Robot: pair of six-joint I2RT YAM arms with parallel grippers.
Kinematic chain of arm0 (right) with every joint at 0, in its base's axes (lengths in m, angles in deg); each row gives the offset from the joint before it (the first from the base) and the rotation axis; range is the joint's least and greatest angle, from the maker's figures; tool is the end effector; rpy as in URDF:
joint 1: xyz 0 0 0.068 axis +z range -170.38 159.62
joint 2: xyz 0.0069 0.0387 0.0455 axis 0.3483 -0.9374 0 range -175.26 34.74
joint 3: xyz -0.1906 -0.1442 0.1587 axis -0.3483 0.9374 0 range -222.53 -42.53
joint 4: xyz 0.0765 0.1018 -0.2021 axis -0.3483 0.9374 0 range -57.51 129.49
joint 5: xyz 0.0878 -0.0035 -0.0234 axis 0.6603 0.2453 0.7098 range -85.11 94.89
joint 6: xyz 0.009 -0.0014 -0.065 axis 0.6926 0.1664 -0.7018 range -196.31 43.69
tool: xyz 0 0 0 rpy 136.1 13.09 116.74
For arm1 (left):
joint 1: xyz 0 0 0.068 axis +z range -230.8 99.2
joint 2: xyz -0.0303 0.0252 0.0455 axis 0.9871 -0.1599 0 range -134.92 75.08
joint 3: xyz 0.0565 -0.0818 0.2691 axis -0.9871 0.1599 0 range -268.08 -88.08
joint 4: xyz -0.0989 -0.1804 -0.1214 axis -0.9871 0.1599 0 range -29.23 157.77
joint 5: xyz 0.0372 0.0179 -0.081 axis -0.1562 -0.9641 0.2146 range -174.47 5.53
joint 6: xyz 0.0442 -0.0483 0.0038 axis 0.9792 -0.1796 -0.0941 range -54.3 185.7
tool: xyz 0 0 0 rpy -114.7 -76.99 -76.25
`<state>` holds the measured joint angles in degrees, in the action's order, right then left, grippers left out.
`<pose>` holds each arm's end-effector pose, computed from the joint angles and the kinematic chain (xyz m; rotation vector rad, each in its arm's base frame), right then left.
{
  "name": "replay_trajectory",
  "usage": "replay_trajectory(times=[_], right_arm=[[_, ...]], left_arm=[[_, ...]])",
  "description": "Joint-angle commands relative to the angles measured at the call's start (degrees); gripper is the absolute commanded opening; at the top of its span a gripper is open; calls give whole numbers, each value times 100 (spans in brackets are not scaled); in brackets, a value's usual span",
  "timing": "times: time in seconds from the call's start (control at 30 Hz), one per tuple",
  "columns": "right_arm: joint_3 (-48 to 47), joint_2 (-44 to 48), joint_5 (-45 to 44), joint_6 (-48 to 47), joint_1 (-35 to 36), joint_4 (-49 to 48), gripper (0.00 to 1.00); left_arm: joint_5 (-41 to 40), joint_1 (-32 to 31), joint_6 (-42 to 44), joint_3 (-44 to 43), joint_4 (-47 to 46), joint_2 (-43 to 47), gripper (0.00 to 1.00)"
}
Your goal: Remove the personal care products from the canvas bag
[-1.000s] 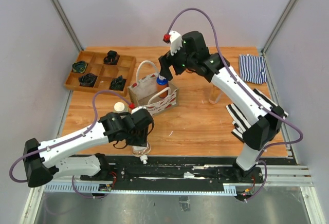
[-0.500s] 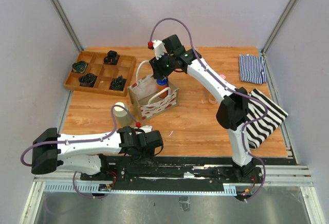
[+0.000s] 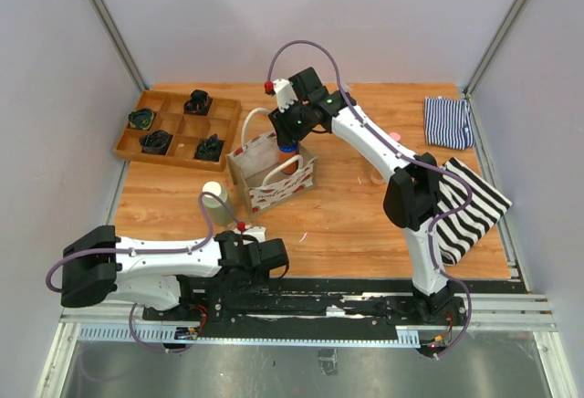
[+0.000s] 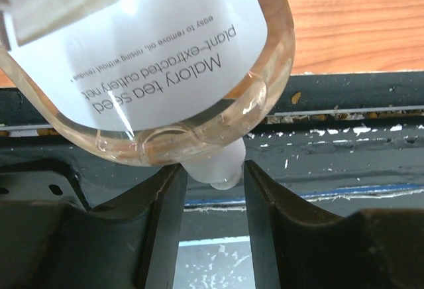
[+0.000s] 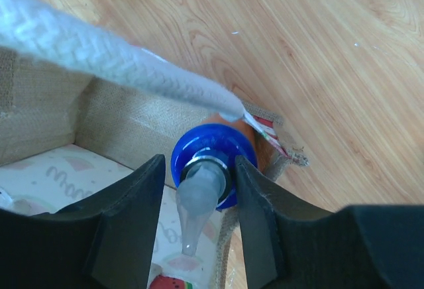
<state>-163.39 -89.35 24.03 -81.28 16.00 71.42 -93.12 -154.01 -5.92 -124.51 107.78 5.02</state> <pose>0.3851 0.3048 0.3092 -0.9907 2.1291 0.6613 0.0544 -0.1532 0.1796 0.0228 2.9443 -0.1625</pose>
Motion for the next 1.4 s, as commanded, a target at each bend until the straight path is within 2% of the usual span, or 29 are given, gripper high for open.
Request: replay_trajectory(times=[0.0, 0.1, 0.2, 0.43, 0.53, 0.6, 0.63, 0.7, 0.77, 0.87, 1.07, 1.37], right_arm=[[277, 294, -136, -149, -37, 185, 48], [293, 308, -276, -201, -37, 200, 48], [294, 309, -326, -259, -35, 227, 42], [242, 285, -332, -270, -28, 228, 40], [225, 291, -319, -285, -13, 224, 41], [228, 305, -302, -306, 4, 183, 41], [237, 305, -294, -317, 19, 170, 38], [218, 288, -296, -326, 40, 174, 25], [184, 293, -364, -335, 63, 195, 11], [181, 388, -529, -346, 88, 195, 6], [71, 707, -646, -314, 82, 162, 3], [-115, 1175, -973, -194, 75, -131, 1]], left_arm=[[-480, -36, -125, -144, -121, -117, 44], [-708, -36, -133, -256, -77, -213, 49], [-840, -27, -156, -355, -52, -336, 52], [-807, -27, -243, -289, -182, -347, 53], [-727, -31, -252, -180, -281, -296, 44], [-666, -27, -230, -118, -370, -300, 29], [-628, -27, -212, -91, -420, -310, 18], [-583, -27, -174, -64, -473, -359, 1], [-529, -29, -101, -148, -437, -380, 0], [-564, -30, -22, -460, -209, -179, 1], [-1107, -29, 65, -1334, 678, 280, 1], [-1523, -27, 182, -2068, 1420, 209, 1]])
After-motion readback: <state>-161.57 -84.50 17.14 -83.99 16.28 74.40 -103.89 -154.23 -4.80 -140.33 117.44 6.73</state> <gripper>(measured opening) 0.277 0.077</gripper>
